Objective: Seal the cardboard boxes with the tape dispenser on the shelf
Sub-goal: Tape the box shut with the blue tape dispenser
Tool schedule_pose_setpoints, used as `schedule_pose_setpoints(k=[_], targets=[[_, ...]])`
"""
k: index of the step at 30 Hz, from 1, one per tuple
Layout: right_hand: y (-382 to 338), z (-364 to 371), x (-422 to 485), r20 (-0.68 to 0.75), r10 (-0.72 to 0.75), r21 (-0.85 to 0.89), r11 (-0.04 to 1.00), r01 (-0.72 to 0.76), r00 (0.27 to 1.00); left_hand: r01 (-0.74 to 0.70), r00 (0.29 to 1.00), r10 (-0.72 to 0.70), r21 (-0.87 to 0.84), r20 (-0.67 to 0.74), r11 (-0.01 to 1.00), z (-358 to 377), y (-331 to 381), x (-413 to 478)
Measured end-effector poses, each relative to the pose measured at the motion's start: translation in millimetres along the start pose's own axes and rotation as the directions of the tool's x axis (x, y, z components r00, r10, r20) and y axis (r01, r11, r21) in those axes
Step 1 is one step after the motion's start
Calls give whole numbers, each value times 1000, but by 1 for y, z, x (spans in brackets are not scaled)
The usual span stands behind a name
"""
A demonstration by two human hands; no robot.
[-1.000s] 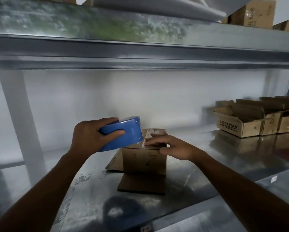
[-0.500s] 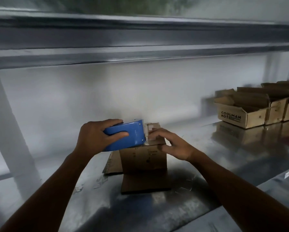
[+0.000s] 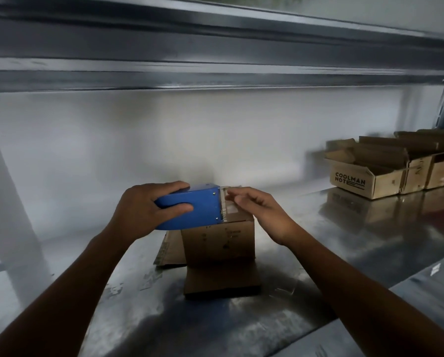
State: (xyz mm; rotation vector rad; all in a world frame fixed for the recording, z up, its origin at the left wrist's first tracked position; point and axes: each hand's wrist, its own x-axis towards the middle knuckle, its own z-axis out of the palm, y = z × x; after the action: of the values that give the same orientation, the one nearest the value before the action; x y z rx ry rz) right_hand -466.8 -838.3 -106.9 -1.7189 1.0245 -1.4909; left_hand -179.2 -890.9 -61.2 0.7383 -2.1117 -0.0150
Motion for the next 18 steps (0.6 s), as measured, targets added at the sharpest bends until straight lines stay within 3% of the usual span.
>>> schedule_pose_setpoints(k=[3, 8, 18], targets=[[-4, 7, 8, -33, 47, -51, 997, -49, 998, -3, 1000, 3, 5, 5, 1000, 0, 1, -2], [-6, 9, 12, 59, 113, -58, 992, -109, 992, -41, 999, 41, 9, -17, 999, 1, 4, -3], [-4, 17, 10, -81, 67, 36, 997, -64, 994, -10, 1000, 9, -19, -10, 1000, 0, 5, -5]])
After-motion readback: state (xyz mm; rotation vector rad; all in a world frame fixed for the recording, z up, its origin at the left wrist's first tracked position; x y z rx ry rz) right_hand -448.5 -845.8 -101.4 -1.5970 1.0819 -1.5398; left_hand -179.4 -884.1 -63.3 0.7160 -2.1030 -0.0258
